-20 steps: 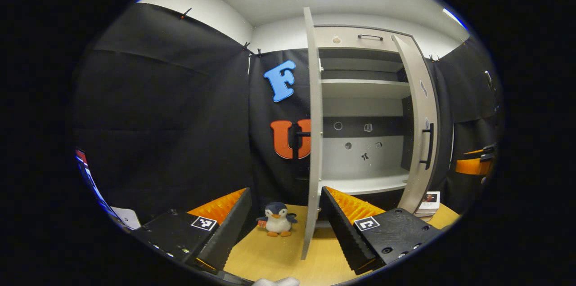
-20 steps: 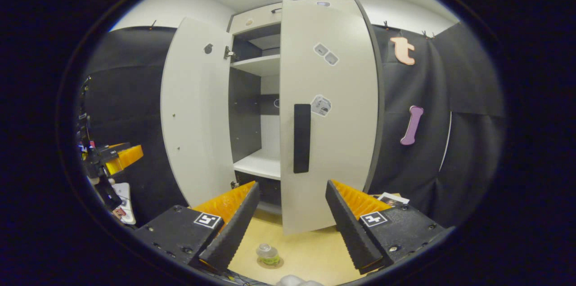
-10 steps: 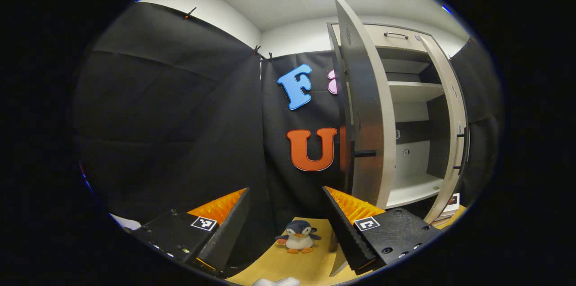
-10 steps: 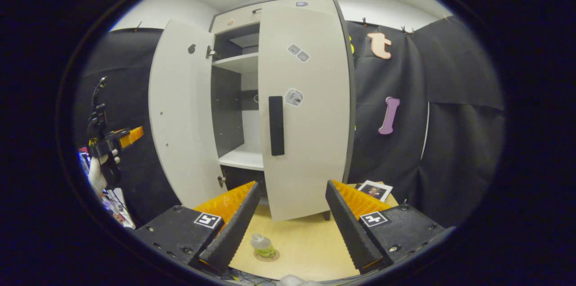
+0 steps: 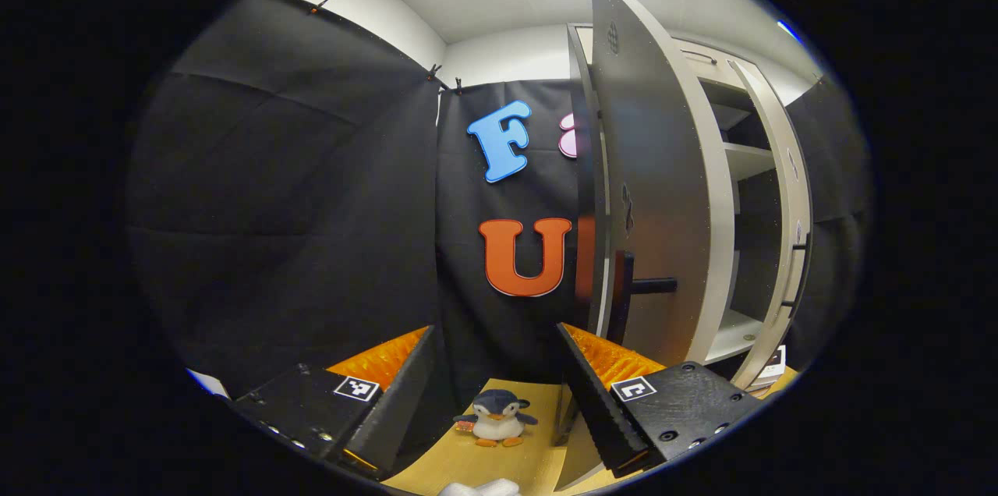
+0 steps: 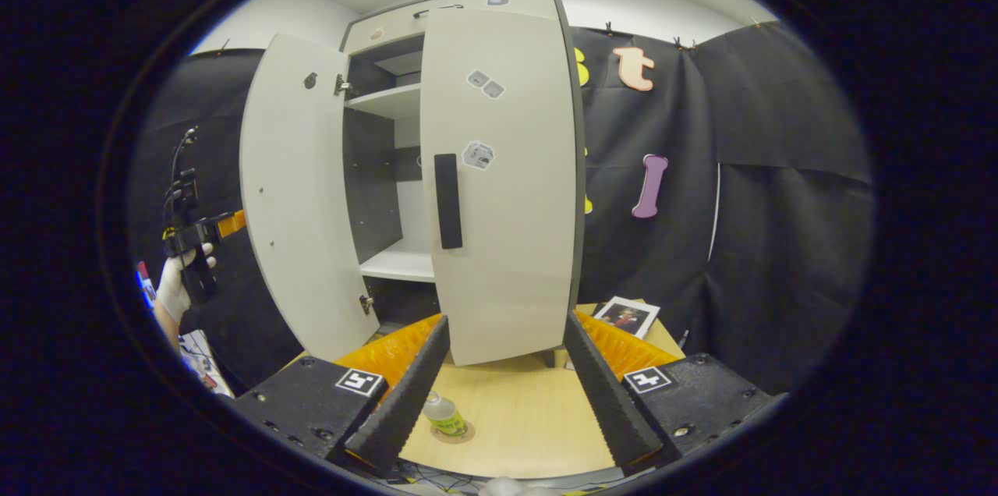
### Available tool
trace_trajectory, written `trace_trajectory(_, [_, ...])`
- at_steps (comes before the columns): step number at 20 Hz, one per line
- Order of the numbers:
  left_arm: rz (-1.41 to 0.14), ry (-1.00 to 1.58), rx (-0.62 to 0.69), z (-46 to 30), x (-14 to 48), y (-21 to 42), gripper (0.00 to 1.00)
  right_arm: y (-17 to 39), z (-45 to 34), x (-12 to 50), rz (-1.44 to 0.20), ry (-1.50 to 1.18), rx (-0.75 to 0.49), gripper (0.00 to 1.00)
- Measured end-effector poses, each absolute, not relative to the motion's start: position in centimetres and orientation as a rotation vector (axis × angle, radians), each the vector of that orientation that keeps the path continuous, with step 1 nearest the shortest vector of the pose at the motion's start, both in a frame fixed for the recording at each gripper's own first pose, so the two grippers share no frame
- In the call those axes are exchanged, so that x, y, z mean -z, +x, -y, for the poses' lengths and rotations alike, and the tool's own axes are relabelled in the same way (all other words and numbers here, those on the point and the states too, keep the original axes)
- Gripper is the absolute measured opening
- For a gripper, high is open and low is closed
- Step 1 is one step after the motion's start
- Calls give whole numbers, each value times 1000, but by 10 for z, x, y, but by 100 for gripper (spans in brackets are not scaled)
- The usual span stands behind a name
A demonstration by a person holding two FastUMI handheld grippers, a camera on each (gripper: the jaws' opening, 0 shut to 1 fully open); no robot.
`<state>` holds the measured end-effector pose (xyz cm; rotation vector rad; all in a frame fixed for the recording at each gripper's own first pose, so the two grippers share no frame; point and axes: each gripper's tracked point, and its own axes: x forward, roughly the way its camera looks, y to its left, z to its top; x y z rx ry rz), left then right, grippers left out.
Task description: Grasp the bottle in the cabinet with the left hand and place it on the coaster, then close the right door with the right hand and the left door with the left hand.
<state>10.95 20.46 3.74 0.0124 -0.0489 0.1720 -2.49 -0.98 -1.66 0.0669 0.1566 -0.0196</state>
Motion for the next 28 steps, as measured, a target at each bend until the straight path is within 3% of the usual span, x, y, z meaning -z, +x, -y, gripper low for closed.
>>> trace_trajectory(5, [52, 16, -169, -200, -39, 109, 95, -22, 6, 15, -151, 63, -7, 94])
trace_trajectory(7, [56, 21, -162, -199, -39, 108, 90, -22, 6, 13, -147, 67, -15, 98])
trace_trajectory(16, [62, 13, -116, -155, -38, 102, 90, -18, 18, 15, -151, 66, -18, 94])
trace_trajectory(27, [27, -40, 88, -56, -31, 124, 92, -13, 33, 11, -147, 54, 1, 98])
trace_trajectory(28, [15, -40, 96, -47, -27, 127, 96, -13, 33, 9, -144, 57, 2, 98])
